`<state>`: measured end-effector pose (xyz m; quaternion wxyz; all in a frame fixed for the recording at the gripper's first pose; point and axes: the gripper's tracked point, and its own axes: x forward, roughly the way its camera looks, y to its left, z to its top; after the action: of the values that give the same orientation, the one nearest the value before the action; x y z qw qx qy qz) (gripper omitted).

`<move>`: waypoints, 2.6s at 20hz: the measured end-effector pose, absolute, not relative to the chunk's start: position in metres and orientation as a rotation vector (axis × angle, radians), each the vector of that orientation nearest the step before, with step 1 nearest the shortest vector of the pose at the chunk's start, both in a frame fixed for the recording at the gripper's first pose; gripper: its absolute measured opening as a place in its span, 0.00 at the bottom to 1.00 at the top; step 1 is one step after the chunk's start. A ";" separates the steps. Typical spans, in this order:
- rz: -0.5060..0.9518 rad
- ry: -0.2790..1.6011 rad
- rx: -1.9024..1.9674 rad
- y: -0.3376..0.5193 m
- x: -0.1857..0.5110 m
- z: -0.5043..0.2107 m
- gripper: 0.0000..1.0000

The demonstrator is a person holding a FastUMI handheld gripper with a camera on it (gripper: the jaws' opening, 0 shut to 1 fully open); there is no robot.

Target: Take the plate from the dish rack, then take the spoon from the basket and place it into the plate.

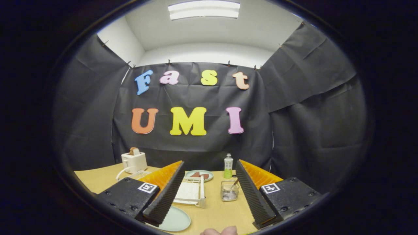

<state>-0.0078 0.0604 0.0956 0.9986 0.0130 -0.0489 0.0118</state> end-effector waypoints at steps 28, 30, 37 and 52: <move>-0.017 0.337 0.229 -0.036 0.283 -0.032 0.37; 0.009 0.341 0.250 -0.026 0.278 -0.029 0.20; -0.029 0.172 0.189 -0.030 0.247 0.033 0.11; 0.105 0.034 0.129 0.102 0.067 0.091 0.11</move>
<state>0.0669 0.1015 0.0911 0.9964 0.0646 0.0170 0.0523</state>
